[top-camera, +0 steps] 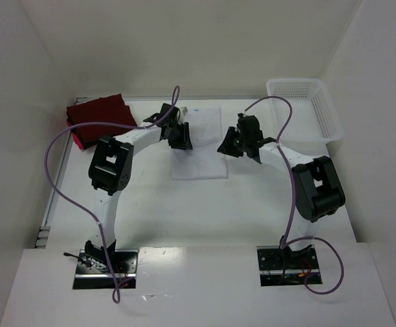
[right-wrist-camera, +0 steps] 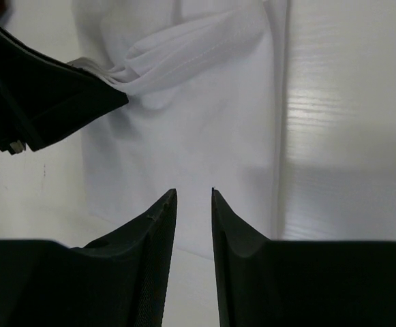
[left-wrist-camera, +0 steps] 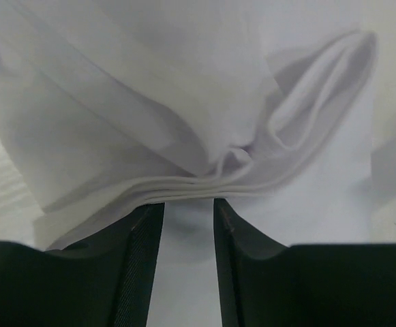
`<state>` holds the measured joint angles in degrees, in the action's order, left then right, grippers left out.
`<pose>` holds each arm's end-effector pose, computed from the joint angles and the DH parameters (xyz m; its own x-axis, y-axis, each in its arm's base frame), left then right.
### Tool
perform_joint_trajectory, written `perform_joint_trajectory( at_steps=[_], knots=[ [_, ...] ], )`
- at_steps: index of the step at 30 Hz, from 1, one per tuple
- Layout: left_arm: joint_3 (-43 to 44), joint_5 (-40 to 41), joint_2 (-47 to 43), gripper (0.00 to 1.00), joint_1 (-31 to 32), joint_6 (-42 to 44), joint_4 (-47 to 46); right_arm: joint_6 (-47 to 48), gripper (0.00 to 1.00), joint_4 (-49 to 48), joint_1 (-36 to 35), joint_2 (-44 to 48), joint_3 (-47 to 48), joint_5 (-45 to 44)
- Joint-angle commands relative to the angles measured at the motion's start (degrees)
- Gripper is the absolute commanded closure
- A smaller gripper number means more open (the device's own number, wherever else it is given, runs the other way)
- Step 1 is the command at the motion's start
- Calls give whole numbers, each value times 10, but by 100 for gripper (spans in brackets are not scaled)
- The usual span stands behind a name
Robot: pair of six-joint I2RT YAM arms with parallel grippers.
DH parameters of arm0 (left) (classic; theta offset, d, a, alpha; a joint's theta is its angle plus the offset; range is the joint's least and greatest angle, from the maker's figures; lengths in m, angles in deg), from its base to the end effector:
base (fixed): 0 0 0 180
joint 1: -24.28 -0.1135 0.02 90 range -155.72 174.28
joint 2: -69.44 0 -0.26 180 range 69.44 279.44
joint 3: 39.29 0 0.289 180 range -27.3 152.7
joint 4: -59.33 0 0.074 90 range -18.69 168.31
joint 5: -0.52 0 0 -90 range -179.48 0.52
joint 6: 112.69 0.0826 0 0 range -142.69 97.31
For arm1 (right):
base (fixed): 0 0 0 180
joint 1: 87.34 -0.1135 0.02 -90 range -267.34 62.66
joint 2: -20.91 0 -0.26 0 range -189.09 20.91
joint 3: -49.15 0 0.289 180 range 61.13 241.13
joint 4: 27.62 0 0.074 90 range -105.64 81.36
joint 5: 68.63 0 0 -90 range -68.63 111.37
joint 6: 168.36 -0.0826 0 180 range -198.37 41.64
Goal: Fold and stack the t-shirts
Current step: Fold the folded rectangular tshirt in 1/3 of the way, then grab one side of the 2/3 rectangular tshirt with both arms
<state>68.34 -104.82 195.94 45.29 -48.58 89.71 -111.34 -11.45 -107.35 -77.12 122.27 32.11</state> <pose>0.5041 -0.2170 0.1126 -0.8576 -0.1217 -0.4997 0.1473 0.8728 -0.4653 0.4038 0.1634 0.1473 -0.7728 0.2877 -0.5657 -0.0566 0.8565 0.5130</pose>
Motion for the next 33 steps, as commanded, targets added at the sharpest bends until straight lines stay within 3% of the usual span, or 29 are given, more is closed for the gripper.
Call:
perform_joint_trajectory(
  at_steps=[1,5,9,13,16,24,33],
  knots=[
    [41,32,27,57,-12,0,-2,17,67,-16,-1,-12,41,-3],
    [86,40,53,53,-25,0,6,17,65,-16,-1,-17,51,0],
    [89,35,42,44,-32,0,-10,23,62,-10,-1,-17,55,2],
    [62,85,-20,13,-33,5,-31,23,55,8,-1,-9,51,-12],
    [12,110,-86,1,-33,15,-32,0,47,17,-1,21,14,-17],
    [-215,72,-252,0,-33,-31,-44,-20,36,-4,-15,79,-93,13],
    [-364,62,-296,3,-8,-77,-61,-32,35,-24,-51,85,-124,5]
  ],
)
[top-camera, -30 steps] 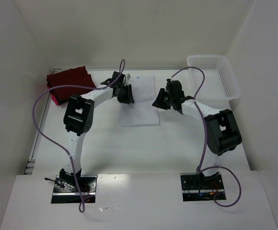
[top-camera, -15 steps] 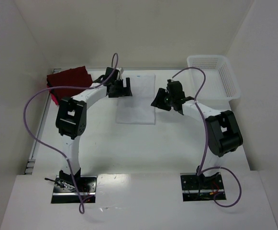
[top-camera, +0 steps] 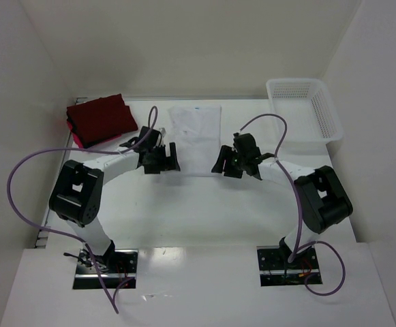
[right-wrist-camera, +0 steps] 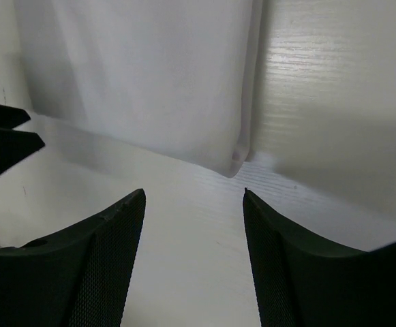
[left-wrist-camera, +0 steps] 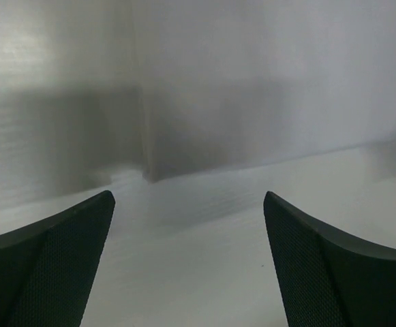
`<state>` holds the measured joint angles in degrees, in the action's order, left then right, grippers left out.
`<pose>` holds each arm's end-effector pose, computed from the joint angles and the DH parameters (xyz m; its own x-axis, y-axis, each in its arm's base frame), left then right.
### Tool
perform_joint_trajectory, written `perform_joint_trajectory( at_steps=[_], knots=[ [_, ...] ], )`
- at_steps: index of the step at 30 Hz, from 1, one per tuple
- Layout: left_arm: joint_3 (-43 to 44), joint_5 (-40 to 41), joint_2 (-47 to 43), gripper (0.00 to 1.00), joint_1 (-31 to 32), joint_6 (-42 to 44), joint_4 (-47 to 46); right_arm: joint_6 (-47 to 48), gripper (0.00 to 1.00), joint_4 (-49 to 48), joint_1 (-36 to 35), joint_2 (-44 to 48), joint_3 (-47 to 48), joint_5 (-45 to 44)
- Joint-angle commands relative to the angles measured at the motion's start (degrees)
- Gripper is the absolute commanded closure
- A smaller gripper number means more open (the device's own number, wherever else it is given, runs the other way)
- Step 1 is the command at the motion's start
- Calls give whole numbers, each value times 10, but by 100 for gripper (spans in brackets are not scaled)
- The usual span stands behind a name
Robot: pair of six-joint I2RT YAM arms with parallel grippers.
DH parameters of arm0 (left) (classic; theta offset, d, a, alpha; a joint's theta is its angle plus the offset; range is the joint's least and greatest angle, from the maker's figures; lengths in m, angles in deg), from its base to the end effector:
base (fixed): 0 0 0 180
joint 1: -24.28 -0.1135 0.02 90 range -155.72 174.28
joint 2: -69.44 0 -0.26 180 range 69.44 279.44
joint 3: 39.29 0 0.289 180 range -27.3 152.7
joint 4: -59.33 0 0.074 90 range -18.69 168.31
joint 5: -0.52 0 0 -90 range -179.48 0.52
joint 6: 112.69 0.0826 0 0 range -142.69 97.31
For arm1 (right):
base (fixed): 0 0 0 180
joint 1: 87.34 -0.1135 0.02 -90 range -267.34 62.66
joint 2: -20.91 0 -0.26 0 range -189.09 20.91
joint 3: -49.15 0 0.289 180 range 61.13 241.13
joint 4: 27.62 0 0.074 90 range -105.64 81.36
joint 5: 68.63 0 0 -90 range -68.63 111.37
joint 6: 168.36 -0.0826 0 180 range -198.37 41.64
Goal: Fold and stack the t-shirts
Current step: Grab one side of the 2/3 rectangular tshirt with both arms
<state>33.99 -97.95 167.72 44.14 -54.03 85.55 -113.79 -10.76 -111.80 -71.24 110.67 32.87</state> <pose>0.3880 -0.1531 0.1273 -0.8461 -0.2414 -0.4752 -0.0202 0.9055 -0.4238 0.3419 0.1736 0.1119 -0.8530 0.2360 -0.4654 -0.0415 0.8583 0.5115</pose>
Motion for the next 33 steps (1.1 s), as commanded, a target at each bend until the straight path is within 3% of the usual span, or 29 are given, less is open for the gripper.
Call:
perform_joint_trajectory(
  at_steps=[1,16,25,33],
  knots=[
    [-23,-3,-14,3,4,-22,-19,-8,35,-31,-10,26,-11,-6],
    [-29,-14,27,7,4,-12,-36,-8,45,-29,-16,-25,-2,-23],
    [-2,-20,72,26,4,-7,-42,-13,45,-26,-16,-50,7,-25],
    [-2,-20,83,40,2,-7,-42,-18,59,-43,-16,-77,22,-29]
  ],
)
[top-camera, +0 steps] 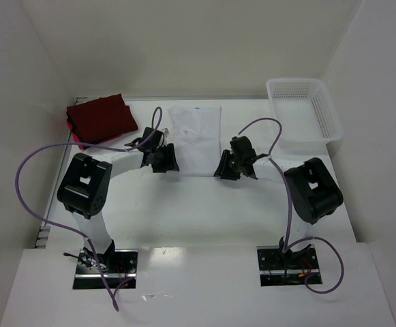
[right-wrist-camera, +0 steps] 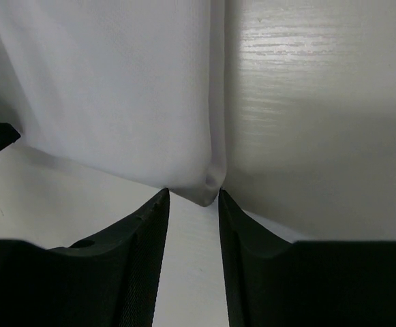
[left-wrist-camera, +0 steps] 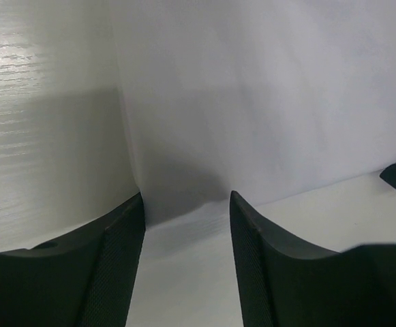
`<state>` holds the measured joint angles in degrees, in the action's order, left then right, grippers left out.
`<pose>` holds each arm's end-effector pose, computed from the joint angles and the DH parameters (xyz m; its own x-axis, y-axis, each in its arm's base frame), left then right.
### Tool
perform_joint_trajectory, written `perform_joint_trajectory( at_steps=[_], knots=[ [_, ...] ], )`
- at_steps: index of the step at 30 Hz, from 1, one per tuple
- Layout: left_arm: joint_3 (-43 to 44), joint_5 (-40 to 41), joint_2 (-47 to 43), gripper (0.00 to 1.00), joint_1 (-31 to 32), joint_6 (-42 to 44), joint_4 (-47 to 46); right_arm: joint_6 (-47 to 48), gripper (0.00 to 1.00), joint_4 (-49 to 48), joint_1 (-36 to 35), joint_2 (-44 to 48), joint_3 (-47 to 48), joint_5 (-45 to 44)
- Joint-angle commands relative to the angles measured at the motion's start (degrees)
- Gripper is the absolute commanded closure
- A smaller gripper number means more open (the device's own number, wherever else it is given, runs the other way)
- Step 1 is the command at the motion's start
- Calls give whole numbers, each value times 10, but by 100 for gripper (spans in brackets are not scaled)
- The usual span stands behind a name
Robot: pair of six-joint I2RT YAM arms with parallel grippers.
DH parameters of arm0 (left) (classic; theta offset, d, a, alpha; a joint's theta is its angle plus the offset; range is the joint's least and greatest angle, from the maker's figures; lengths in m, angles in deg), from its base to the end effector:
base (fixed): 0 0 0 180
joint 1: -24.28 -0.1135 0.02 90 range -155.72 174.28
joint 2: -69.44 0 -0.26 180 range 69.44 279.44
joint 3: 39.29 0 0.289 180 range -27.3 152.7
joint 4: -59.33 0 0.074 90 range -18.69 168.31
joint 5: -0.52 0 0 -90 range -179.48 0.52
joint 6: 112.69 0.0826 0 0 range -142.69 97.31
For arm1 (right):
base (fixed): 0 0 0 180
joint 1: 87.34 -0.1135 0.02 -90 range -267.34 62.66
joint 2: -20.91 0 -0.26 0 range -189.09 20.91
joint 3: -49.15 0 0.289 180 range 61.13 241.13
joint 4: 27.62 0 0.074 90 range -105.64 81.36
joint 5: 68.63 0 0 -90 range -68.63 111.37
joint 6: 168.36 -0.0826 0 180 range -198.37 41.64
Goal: Fold and stack the t-shirts
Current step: Grab one side of the 2/3 rectangular tshirt with both arms, then fold the long partially folded tshirt into a neat square
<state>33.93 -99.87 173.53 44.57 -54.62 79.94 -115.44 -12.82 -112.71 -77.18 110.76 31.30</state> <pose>0.3963 -0.1624 0.0959 -0.8589 -0.2371 -0.4539 -0.0092 0.8934 -0.4491 0.3428 0.1783 0.0779 -0.8756 0.2421 -0.4179 0.0106 0.8747 0.4845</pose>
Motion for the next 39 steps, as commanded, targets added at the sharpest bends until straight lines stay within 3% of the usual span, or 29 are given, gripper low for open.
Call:
perform_joint_trajectory(
  at_steps=[1,4,6,8,13,21,33,39],
  knots=[
    [-1,-1,25,42,-6,-1,14,-2,61,-22,-7,-24,25,-13],
    [-13,-1,25,55,-6,-1,14,-2,73,-28,-7,-38,30,-13],
    [-18,-1,25,65,-6,-1,16,-7,89,-28,-7,-51,30,-13],
    [-23,-1,25,81,-6,-1,25,-7,97,-28,-7,-51,30,-8],
    [-43,-6,11,100,-4,-7,42,-31,100,-28,-12,-11,-15,-20],
    [-127,7,-104,100,18,-51,108,-54,100,18,-53,130,-102,-59],
    [-176,58,-302,100,209,-192,258,-178,100,139,-192,369,-182,-97],
    [-173,69,-419,100,222,-228,350,-219,100,221,-224,487,-193,-101]
  ],
)
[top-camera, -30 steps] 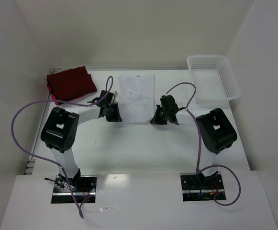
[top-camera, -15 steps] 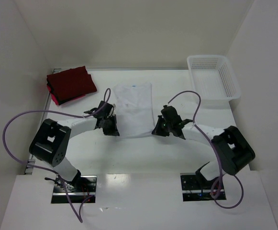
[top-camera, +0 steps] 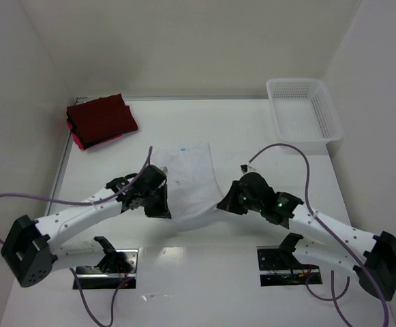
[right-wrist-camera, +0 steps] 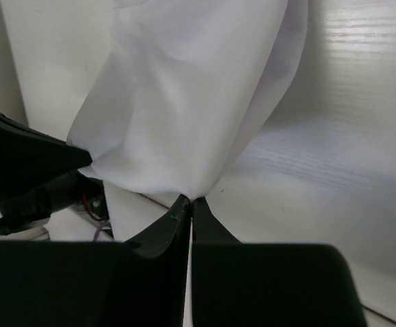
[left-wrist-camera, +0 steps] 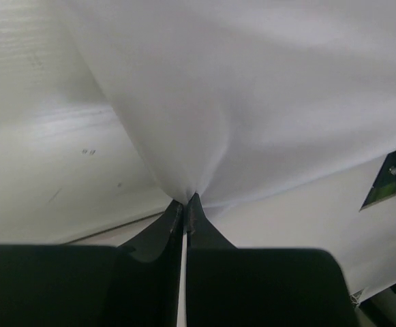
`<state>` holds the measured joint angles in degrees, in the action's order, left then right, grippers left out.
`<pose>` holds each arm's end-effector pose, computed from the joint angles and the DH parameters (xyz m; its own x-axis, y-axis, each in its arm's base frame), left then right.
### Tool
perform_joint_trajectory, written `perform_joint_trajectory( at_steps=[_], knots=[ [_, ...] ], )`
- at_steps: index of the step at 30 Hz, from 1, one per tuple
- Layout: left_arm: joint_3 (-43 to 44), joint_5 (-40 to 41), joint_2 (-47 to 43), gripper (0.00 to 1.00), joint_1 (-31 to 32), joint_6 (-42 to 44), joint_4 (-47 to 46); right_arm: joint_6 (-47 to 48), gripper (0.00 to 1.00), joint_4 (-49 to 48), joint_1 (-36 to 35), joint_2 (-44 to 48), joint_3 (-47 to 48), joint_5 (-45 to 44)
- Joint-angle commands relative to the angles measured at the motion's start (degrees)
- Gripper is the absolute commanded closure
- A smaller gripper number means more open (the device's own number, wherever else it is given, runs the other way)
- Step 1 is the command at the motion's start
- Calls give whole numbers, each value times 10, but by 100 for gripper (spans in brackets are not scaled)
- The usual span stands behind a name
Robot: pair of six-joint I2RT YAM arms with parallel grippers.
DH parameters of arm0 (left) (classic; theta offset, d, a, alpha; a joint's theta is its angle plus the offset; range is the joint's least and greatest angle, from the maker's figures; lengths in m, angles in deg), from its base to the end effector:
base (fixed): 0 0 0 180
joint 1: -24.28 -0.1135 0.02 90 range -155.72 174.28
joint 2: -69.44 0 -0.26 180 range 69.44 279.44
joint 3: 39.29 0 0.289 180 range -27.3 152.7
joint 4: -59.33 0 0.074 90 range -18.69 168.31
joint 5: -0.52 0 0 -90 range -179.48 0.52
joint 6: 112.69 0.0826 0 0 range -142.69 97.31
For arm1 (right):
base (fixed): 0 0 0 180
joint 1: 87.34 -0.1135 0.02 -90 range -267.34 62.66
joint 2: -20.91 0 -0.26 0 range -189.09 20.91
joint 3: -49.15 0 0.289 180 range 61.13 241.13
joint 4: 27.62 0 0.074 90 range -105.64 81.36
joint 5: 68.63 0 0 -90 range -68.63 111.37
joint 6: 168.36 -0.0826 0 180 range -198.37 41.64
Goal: Fold and stack the t-shirts
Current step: Fold the long partially folded tshirt into a neat square
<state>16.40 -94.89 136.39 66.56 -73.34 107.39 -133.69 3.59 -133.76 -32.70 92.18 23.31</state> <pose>0.2029 -0.1950 0.1619 -0.9489 -0.1777 -0.2608 -0.0448 0.8939 -0.4460 0.1817 0.1950 0.1654 -0.8711 0.2770 -0.4056 -0.0439 0.7786 0.6260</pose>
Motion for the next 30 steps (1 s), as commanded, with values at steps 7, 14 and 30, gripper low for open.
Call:
perform_joint_trajectory(
  at_steps=[7,14,30],
  knots=[
    [49,52,-108,100,2,-52,92,-23,100,59,-18,65,45,-57],
    [91,108,-73,100,-17,-29,75,52,100,6,9,-39,139,-80],
    [209,-53,162,100,-254,157,-27,147,100,-100,131,-285,282,-23]
  ],
)
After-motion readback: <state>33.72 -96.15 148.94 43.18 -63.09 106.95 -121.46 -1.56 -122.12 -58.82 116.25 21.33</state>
